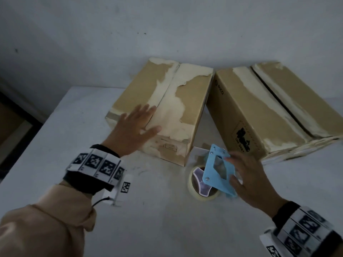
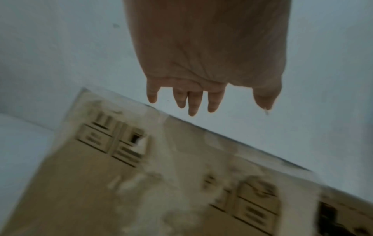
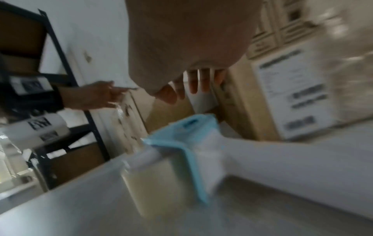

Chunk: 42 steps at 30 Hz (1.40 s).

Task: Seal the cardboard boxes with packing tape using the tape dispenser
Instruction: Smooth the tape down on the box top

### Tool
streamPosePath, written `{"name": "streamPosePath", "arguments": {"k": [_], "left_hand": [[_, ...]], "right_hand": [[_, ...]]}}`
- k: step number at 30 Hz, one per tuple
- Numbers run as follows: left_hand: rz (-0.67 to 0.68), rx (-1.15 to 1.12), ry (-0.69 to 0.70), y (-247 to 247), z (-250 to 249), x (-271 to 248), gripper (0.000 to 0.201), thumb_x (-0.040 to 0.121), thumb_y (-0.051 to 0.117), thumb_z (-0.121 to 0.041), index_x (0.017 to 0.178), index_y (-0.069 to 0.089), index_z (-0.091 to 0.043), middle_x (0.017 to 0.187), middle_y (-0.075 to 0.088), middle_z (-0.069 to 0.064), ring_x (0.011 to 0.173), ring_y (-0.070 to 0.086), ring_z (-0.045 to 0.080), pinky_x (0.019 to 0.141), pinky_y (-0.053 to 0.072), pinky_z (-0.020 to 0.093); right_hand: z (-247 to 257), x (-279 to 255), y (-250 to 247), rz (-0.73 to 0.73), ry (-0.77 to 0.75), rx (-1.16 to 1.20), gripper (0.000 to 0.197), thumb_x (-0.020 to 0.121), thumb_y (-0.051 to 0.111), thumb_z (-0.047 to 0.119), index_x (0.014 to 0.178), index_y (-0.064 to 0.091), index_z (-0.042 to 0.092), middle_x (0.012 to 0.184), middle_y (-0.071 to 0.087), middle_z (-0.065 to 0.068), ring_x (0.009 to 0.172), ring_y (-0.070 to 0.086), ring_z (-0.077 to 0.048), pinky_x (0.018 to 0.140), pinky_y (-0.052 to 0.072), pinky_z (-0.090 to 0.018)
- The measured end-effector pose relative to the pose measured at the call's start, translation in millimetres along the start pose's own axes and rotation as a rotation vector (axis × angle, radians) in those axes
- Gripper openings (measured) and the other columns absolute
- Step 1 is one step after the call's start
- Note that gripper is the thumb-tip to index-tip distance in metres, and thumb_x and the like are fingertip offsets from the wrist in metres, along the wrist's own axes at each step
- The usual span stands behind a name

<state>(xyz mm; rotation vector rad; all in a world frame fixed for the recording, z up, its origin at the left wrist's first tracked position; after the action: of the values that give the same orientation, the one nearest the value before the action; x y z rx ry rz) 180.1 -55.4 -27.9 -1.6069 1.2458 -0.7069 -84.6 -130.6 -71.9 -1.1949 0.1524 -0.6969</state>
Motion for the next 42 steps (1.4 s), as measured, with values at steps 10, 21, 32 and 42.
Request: {"name": "streamPosePath", "arguments": {"k": [10, 21, 32, 42], "left_hand": [[-0.041, 0.201, -0.104, -8.1, 65.1, 13.9, 0.084, 0.074, -0.006, -0.063, 0.148, 0.011, -0.028, 0.158, 0.004, -0.004, 0.146, -0.002, 0.018, 0.115, 0.0, 0.051], [-0.299, 0.279, -0.056, -8.8, 38.0, -31.8, 0.069, 0.083, 0.013, -0.068, 0.118, 0.052, -0.025, 0.121, 0.054, 0.003, 0.112, 0.037, 0.02, 0.098, 0.022, 0.048], [0.019, 0.361, 0.058, 19.7, 24.6, -5.2, 0.089, 0.086, -0.002, -0.067, 0.129, 0.053, -0.012, 0.132, 0.056, 0.01, 0.12, 0.055, 0.031, 0.091, 0.042, 0.058], [-0.052, 0.412, 0.158, 17.9, 27.8, -11.6, 0.079, 0.09, 0.004, -0.063, 0.124, 0.053, -0.011, 0.123, 0.064, 0.008, 0.111, 0.062, 0.026, 0.088, 0.047, 0.053]], "right_hand": [[104.1, 87.9, 25.4, -0.022, -0.076, 0.063, 0.072, 0.091, 0.007, 0.06, 0.141, 0.026, 0.012, 0.151, 0.02, -0.006, 0.14, 0.008, -0.014, 0.113, -0.001, -0.028], [72.9, 114.7, 18.0, 0.092, 0.022, 0.063, 0.094, 0.073, 0.0, 0.079, 0.132, 0.044, 0.022, 0.146, 0.037, 0.008, 0.139, 0.015, -0.006, 0.112, -0.011, -0.038], [115.1, 138.6, 50.0, 0.114, -0.056, -0.244, 0.075, 0.091, 0.009, 0.06, 0.106, 0.065, 0.013, 0.116, 0.064, -0.015, 0.109, 0.059, -0.036, 0.093, 0.029, -0.042], [100.7, 131.5, 62.2, 0.264, -0.083, -0.358, 0.072, 0.093, 0.007, 0.056, 0.121, 0.053, 0.008, 0.124, 0.06, -0.015, 0.112, 0.058, -0.032, 0.092, 0.047, -0.042]]}}
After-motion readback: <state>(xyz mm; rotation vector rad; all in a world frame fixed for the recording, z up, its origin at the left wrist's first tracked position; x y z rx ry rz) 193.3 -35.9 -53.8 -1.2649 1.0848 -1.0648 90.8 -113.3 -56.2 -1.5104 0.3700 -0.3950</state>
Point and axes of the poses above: each hand's wrist, its own x-axis towards the middle knuckle, its own y-axis out of the palm, z = x × y, the point moved 10 cm from there along x, towards the middle knuckle
